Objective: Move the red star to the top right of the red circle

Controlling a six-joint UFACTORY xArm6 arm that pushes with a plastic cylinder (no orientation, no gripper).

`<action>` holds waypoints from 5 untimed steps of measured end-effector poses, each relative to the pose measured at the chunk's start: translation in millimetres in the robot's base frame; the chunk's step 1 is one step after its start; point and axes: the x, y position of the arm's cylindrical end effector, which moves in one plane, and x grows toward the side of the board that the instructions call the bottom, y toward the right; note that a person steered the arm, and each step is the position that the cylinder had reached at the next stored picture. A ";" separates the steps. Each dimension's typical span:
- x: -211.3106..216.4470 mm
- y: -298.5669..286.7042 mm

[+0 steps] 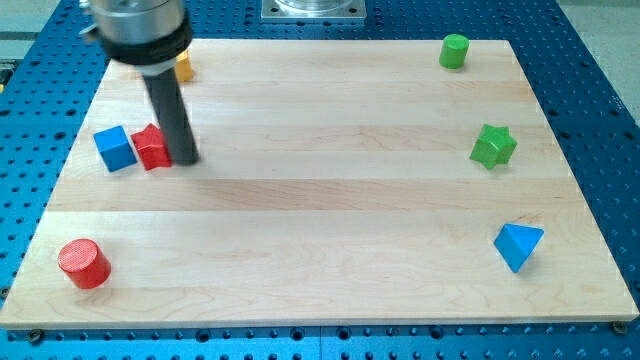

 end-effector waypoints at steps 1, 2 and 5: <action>-48.4 17.4; -75.8 -34.9; -12.5 14.2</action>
